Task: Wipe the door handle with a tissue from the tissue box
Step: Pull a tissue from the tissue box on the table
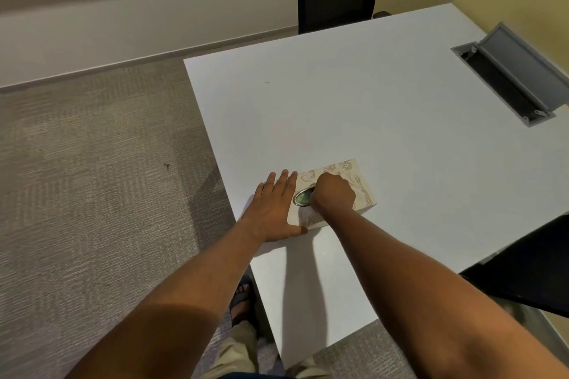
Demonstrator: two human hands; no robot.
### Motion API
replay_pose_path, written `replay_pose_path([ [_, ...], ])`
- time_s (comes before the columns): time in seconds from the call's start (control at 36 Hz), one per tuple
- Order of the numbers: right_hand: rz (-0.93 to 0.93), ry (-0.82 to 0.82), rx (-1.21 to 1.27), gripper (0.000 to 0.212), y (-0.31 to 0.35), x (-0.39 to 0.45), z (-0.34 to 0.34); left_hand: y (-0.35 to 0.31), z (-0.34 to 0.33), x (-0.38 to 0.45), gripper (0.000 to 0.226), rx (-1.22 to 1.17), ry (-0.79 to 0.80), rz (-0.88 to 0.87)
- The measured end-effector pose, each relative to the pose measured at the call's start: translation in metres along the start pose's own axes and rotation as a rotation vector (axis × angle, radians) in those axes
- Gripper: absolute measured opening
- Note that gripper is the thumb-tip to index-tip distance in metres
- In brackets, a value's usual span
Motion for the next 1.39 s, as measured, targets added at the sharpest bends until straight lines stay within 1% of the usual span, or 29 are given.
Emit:
replay_pose_path([
  [0.08, 0.007, -0.016, 0.015, 0.025, -0.004, 0.001, 0.002, 0.0, 0.0, 0.0, 0.128, 0.002, -0.008, -0.003],
  [0.19, 0.013, 0.002, 0.062, 0.017, -0.01, 0.003, 0.006, 0.0, 0.0, 0.0, 0.127, 0.014, -0.009, -0.007],
  [0.31, 0.043, 0.021, 0.089, 0.017, -0.015, 0.004, 0.009, 0.0, 0.0, -0.001, 0.127, 0.013, -0.005, -0.005],
  [0.42, 0.061, 0.028, 0.119, 0.007, -0.021, 0.002, 0.015, 0.0, -0.001, 0.0, 0.13, 0.024, 0.001, -0.004],
  [0.56, 0.099, 0.028, 0.173, 0.013, -0.025, -0.001, 0.023, 0.0, -0.001, 0.0, 0.132, 0.009, 0.005, 0.002],
  [0.72, 0.124, 0.018, 0.264, 0.012, -0.032, -0.005, 0.035, -0.002, 0.001, 0.0, 0.135, -0.005, 0.025, 0.016],
  [0.92, 0.159, 0.004, 0.449, 0.021, -0.038, -0.012, 0.048, -0.002, 0.001, 0.002, 0.137, 0.0, 0.049, 0.038],
  [1.0, 0.183, 0.0, 0.483, 0.025, -0.038, -0.016, 0.055, -0.001, 0.001, 0.002, 0.138, -0.011, 0.058, 0.046],
  [1.28, 0.256, -0.023, 0.688, 0.022, -0.044, -0.031, 0.077, -0.003, 0.001, 0.002, 0.138, -0.058, 0.071, 0.068],
  [1.39, 0.244, -0.05, 0.839, 0.022, -0.053, -0.033, 0.087, -0.003, 0.002, 0.002, 0.136, -0.035, 0.073, 0.076],
])
Point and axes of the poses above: each hand's wrist, its own x-axis towards the middle knuckle, its own z-axis out of the back of the hand, y = z × x, the point moved 9 cm from there along x, towards the middle knuckle, and after that the axes turned 2 degrees about -x, right-handed, at the moved point
